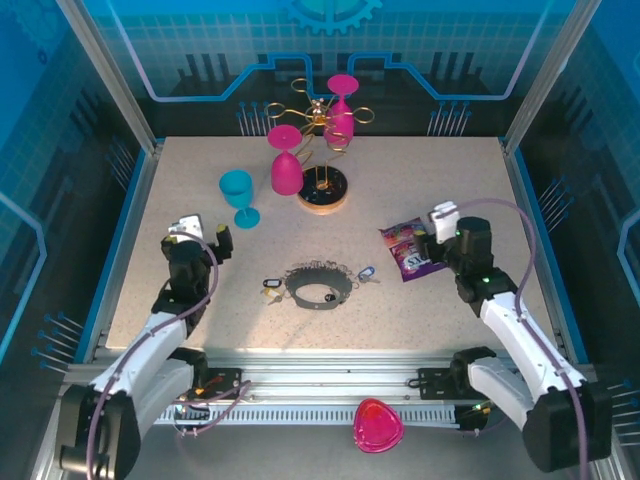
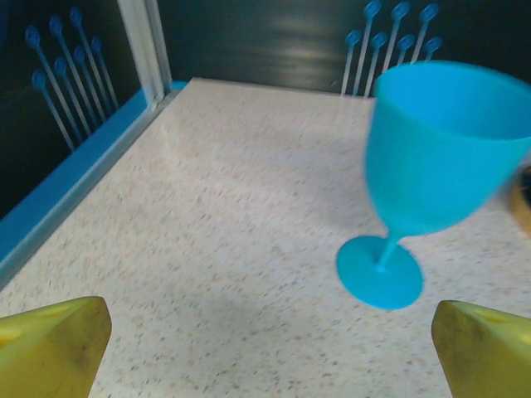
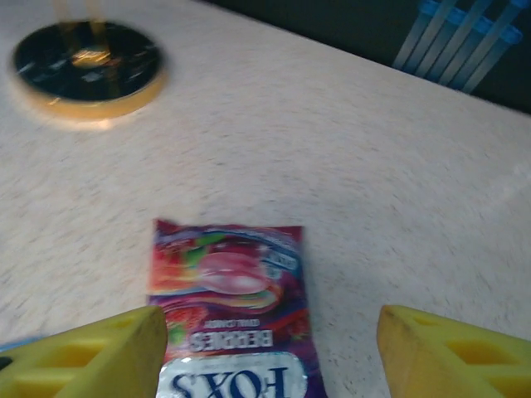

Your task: Put the keys on the keyring

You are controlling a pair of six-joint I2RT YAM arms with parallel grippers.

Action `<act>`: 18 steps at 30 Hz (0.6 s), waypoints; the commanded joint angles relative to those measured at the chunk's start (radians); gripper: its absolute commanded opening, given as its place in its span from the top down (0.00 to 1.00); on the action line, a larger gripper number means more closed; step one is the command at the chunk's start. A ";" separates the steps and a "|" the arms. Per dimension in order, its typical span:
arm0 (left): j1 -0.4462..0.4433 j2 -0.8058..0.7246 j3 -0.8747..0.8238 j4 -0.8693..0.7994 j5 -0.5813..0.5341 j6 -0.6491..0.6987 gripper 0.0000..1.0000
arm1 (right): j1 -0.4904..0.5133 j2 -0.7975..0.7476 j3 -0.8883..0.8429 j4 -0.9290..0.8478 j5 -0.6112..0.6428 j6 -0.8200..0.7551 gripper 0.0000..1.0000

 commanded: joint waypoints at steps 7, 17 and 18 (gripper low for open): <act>0.038 0.159 -0.104 0.328 0.155 0.059 0.01 | -0.079 0.251 -0.198 0.542 -0.042 0.080 0.33; 0.039 0.465 -0.088 0.690 0.324 0.084 0.01 | -0.098 0.407 -0.250 0.934 -0.198 0.054 0.31; 0.042 0.495 -0.085 0.718 0.328 0.086 0.01 | -0.105 0.440 -0.249 0.970 -0.201 0.067 0.32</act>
